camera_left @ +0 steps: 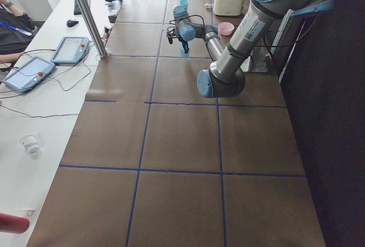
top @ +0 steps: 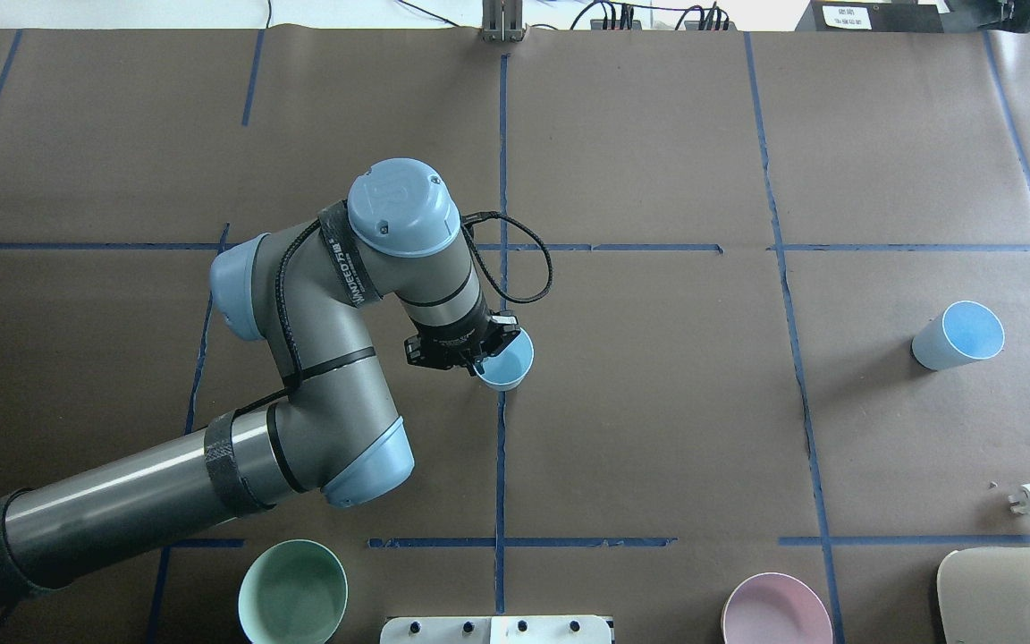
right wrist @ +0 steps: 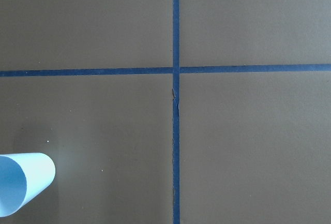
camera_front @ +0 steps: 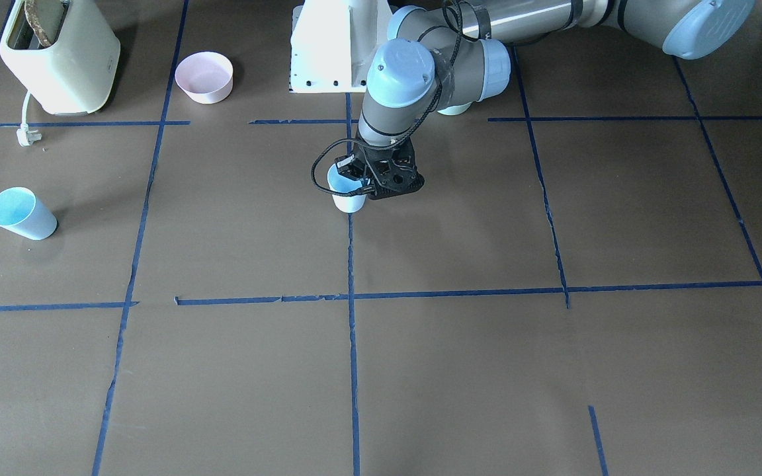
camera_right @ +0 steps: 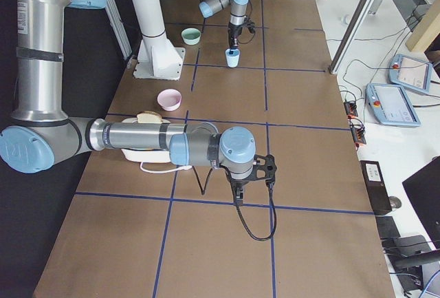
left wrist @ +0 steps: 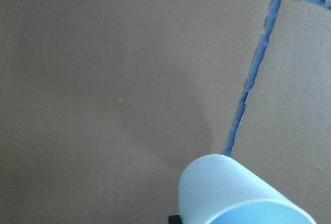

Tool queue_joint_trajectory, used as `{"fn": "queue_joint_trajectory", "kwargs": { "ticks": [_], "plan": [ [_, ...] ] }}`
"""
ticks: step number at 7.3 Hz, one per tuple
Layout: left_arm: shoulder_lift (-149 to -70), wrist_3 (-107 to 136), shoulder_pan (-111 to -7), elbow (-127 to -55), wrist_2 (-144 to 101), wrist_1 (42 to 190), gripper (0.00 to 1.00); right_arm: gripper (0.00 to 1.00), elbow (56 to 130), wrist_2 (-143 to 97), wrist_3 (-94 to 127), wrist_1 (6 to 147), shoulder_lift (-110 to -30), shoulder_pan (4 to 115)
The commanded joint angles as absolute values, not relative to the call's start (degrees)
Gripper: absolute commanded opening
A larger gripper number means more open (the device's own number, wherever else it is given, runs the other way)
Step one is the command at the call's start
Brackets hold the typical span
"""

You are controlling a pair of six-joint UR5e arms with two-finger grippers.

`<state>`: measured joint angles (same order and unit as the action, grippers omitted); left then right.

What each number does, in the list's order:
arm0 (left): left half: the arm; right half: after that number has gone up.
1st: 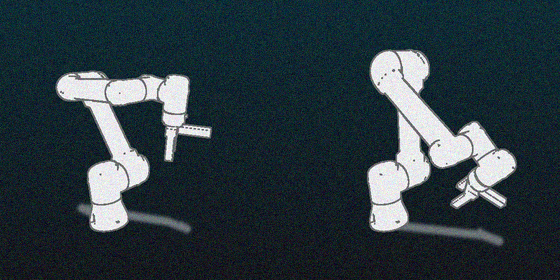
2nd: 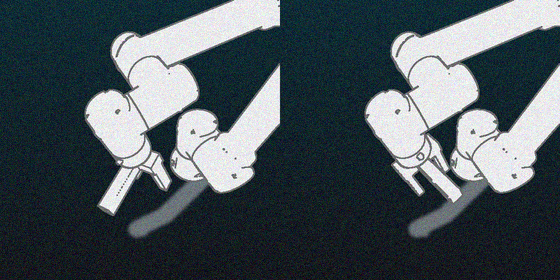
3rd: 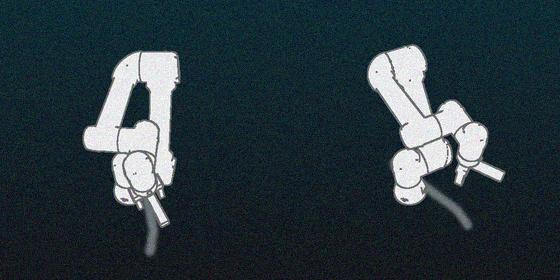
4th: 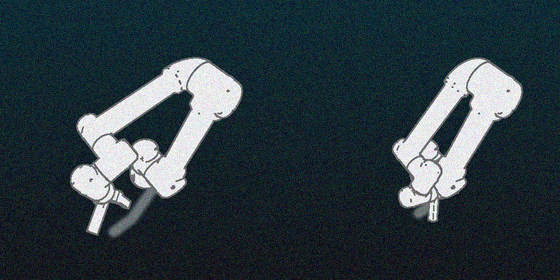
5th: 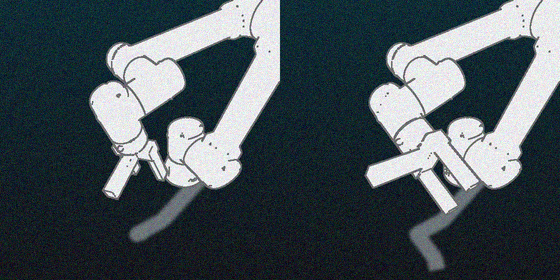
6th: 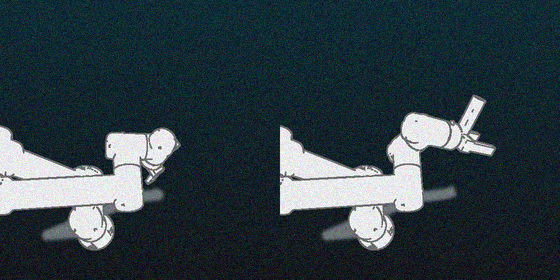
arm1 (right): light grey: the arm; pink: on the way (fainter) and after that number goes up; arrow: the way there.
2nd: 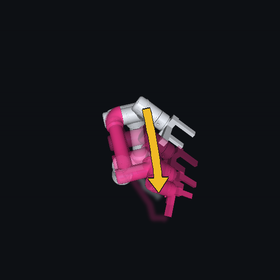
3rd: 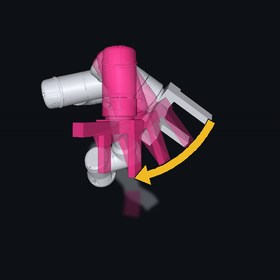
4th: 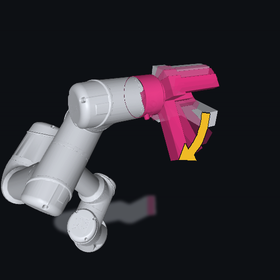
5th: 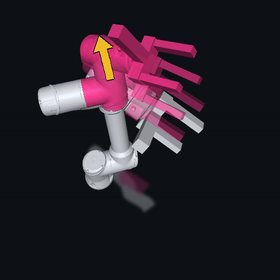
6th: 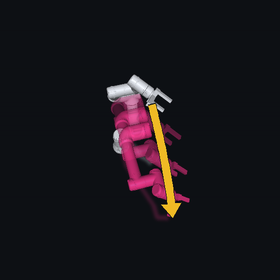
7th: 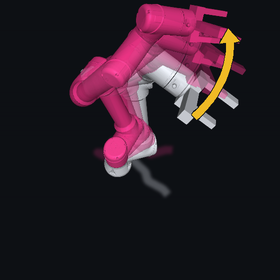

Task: Stack blue cups with both arms
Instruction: 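Carry the cup with the left gripper to the table center and set it down, then open the left gripper and withdraw it while the right gripper reaches the other cup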

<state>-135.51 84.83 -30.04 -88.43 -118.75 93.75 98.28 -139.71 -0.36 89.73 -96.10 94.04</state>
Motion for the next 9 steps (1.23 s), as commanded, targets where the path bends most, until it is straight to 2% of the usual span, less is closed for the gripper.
{"fn": "queue_joint_trajectory", "kwargs": {
  "ticks": [1, 2, 5, 7, 9],
  "plan": [
    [-135.27, 84.9, -29.8, -88.33, -118.74, 93.87, 0.65, 1.0, 98.26, -140.1, -0.26, 89.65, -95.63, 94.04],
    [-135.09, 84.82, -29.79, -88.42, -118.65, 93.78, 1.0, 1.0, 98.26, -140.01, -0.35, 89.65, -95.63, 94.04],
    [-135.0, 84.81, -30.06, -89.2, -118.65, 93.6, 1.0, 1.0, 98.0, -139.83, -0.09, 89.65, -96.06, 94.04],
    [-133.69, 84.47, -33.03, -94.63, -119.44, 90.2, 1.0, 1.0, 98.61, -139.92, -0.09, 89.56, -96.33, 93.96],
    [-129.74, 81.58, -35.75, -103.93, -122.76, 83.36, 1.0, 1.0, 99.67, -139.83, 0.52, 89.47, -96.42, 91.95]
  ]
}}
